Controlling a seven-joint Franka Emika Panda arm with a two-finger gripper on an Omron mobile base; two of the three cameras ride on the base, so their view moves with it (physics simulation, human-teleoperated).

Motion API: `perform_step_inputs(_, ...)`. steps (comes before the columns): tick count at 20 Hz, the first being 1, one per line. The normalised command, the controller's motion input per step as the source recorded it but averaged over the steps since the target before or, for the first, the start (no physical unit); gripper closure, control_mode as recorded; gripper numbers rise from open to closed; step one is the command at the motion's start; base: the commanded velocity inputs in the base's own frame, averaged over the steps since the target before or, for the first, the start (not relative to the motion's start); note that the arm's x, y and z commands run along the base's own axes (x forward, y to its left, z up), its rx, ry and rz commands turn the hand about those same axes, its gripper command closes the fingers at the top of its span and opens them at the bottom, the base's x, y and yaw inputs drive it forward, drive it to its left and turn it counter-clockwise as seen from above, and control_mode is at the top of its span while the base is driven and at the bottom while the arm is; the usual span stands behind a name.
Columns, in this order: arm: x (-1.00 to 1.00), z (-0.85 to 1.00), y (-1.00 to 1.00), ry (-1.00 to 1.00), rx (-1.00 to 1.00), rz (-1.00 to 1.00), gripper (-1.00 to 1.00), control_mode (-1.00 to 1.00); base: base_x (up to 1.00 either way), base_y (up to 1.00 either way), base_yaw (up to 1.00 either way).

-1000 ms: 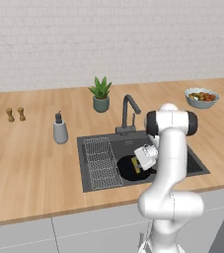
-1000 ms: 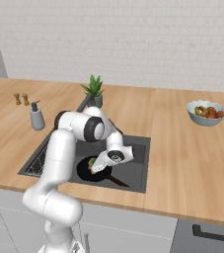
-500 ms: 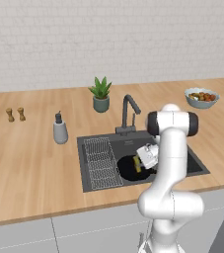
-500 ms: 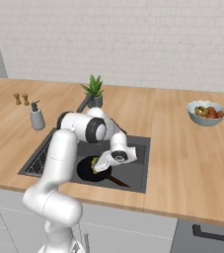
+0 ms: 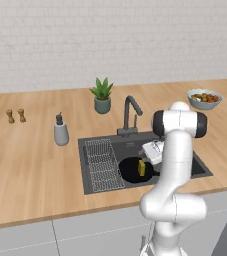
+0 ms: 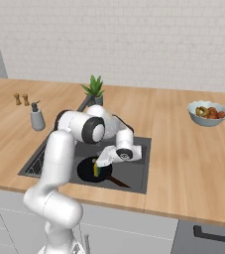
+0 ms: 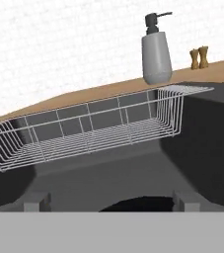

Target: Pick the pan and sponge and place them into the sink. Then turn on the water.

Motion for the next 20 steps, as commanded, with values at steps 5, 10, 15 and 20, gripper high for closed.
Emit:
perform_step_inputs(5,-0.48,0.68,0.05,0.00,0.01,-0.17,-1.00,-1.00,0.00,0.00,0.00)
perform_step_inputs(10,-0.42,0.76,0.13,0.00,0.00,-0.24,-1.00,-1.00,0.00,0.00,0.00)
perform_step_inputs(15,-0.23,0.80,0.00,0.00,0.00,-0.16,-1.00,-1.00,0.00,0.00,0.00)
perform_step_inputs(20,-0.17,0.71,-0.01,0.00,0.00,-0.09,-1.00,-1.00,0.00,0.00,0.00)
